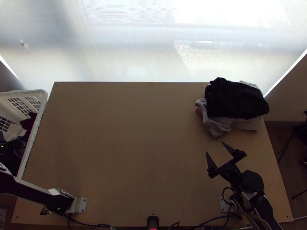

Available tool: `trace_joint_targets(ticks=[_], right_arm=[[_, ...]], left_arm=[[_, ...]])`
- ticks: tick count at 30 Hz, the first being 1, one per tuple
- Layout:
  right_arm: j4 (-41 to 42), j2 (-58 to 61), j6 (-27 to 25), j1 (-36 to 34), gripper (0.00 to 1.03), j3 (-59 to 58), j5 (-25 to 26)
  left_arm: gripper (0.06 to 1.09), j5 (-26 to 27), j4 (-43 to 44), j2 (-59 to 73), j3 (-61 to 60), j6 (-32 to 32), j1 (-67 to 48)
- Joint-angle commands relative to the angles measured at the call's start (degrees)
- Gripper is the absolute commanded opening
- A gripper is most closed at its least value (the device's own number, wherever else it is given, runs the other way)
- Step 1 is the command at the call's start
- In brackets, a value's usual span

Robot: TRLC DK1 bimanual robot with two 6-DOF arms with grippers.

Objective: Fold the t-shirt

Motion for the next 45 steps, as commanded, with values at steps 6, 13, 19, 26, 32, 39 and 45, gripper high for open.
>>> trace_joint_targets(ticks=[6, 13, 19, 26, 32, 39, 45], right_arm=[[-0.1, 0.2, -2.5, 0.7, 0.98, 0.0, 8.9], [6.3, 4.6, -2.2, -6.3, 0.98, 0.3, 10.4], [19.5, 22.8, -2.1, -10.8, 0.98, 4.4, 10.4], [25.9, 39.3, -1.5, -11.5, 0.98, 13.9, 12.5], [24.7, 42.8, -2.3, -12.1, 0.98, 19.7, 14.7], [20.3, 42.7, -3.1, -11.9, 0.98, 23.5, 18.6], [17.3, 41.1, -3.1, -11.6, 0.98, 26.2, 21.1]], left_arm=[[1.02, 0.6, 6.1, 8.0, -1.2, 4.8, -1.9], [1.02, -0.1, 16.4, 12.9, -0.7, 1.7, -2.0], [1.02, -1.1, 19.1, 16.7, 2.1, 1.5, -1.1], [1.02, 3.1, 7.5, 20.3, 10.3, 2.7, 1.5], [1.02, 3.1, 7.5, 24.5, 13.0, 4.3, 1.4], [1.02, 2.9, 9.0, 29.6, 14.1, 5.1, 1.4], [0.43, 3.1, 9.0, 30.5, 14.4, 4.8, 1.5]])
